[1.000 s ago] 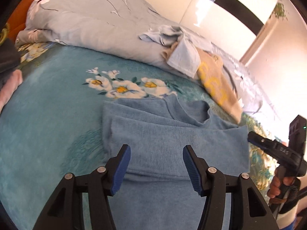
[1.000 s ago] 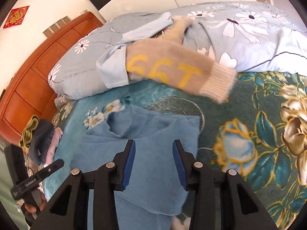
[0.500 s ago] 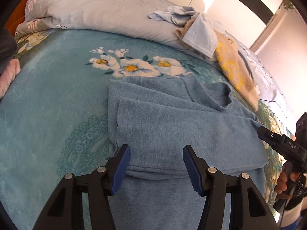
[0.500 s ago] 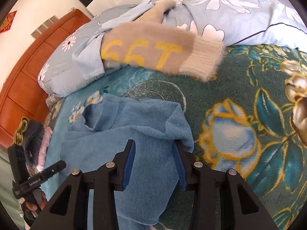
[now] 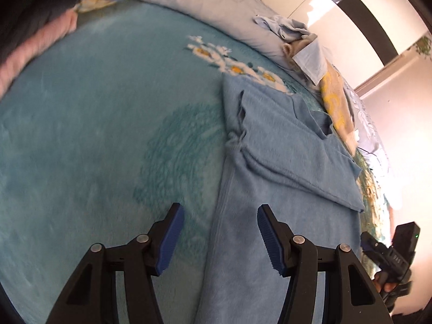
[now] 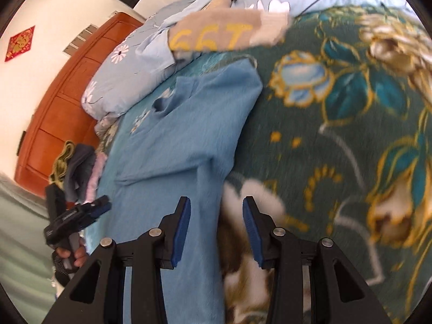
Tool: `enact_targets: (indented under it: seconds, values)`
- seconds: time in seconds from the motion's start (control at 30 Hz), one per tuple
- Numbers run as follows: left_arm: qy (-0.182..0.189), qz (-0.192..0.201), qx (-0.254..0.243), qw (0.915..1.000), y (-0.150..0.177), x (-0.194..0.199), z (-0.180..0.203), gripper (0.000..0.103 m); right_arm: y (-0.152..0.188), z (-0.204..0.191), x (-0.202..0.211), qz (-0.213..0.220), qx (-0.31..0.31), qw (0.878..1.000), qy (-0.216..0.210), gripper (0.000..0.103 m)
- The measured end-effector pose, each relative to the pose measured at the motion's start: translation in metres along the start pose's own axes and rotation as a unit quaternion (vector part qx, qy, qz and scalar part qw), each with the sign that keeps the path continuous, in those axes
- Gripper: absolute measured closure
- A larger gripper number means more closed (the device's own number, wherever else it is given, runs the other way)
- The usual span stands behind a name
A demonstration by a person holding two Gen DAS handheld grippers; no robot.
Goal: Fold clothes
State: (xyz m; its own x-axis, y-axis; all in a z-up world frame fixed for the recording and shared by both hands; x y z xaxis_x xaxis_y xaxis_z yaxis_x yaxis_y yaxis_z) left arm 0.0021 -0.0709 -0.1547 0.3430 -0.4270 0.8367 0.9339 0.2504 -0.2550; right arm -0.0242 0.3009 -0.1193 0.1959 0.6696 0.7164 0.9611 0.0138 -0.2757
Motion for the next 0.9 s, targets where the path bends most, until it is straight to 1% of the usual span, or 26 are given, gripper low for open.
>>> enact_targets:
  seconds: [0.07, 0.17, 0.27, 0.33, 0.4, 0.6, 0.67, 0.77, 0.8, 0.83, 0.87, 0.9]
  values:
    - [0.015, -0.006, -0.004, 0.9999, 0.009, 0.004, 0.000, 0.042, 0.012, -0.006, -0.003, -0.011, -0.007, 1.000, -0.024, 0.062]
    - [0.035, -0.008, -0.017, 0.9992, 0.024, 0.013, 0.001, 0.040, 0.031, -0.011, -0.003, -0.020, -0.010, 0.999, -0.046, 0.062]
    - [0.081, -0.024, -0.012, 0.9964, 0.043, 0.021, 0.001, 0.037, 0.050, -0.014, 0.003, -0.026, -0.019, 0.997, -0.068, 0.062]
    - [0.115, -0.043, -0.004, 0.9924, 0.057, 0.023, 0.001, 0.037, 0.065, -0.016, 0.007, -0.032, -0.015, 0.997, -0.071, 0.062]
    - [0.140, -0.060, -0.002, 0.9883, 0.075, 0.026, -0.001, 0.037, 0.077, -0.019, 0.012, -0.037, -0.008, 0.997, -0.069, 0.062]
    - [0.205, -0.078, 0.012, 0.9755, 0.119, 0.044, -0.004, 0.037, 0.120, -0.022, 0.030, -0.046, -0.016, 0.996, -0.075, 0.062]
    - [0.210, -0.100, 0.014, 0.9726, 0.136, 0.044, -0.004, 0.037, 0.136, -0.022, 0.036, -0.047, -0.021, 0.995, -0.080, 0.062]
    - [0.205, -0.098, -0.007, 0.9738, 0.155, 0.052, -0.001, 0.037, 0.155, -0.022, 0.041, -0.049, -0.029, 0.994, -0.091, 0.062]
    - [0.207, -0.101, -0.008, 0.9730, 0.159, 0.053, 0.000, 0.039, 0.160, -0.021, 0.042, -0.051, -0.033, 0.994, -0.095, 0.062]
    - [0.210, -0.103, -0.009, 0.9722, 0.164, 0.055, 0.001, 0.039, 0.164, -0.021, 0.043, -0.052, -0.036, 0.993, -0.098, 0.068]
    - [0.210, -0.103, -0.009, 0.9722, 0.167, 0.057, 0.001, 0.039, 0.168, -0.020, 0.042, -0.055, -0.037, 0.994, -0.091, 0.072]
    - [0.210, -0.103, -0.010, 0.9722, 0.171, 0.058, 0.001, 0.042, 0.172, -0.018, 0.042, -0.058, -0.038, 0.994, -0.082, 0.082]
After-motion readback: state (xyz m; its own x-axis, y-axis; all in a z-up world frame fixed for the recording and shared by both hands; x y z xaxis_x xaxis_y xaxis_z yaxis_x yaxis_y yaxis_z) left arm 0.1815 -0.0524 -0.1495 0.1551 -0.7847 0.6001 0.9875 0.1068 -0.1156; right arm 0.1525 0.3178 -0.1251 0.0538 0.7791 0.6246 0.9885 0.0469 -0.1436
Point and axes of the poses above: each gripper's, at about its wrist camera, not at the fingertips, and x roughly against the way its jaws point, z to its right, y to its underside, the point moved 8 cm from there along -x, roughly the way its jaws point, and after that the axes turned 6 degrees about -z, right-handed, at the moved point
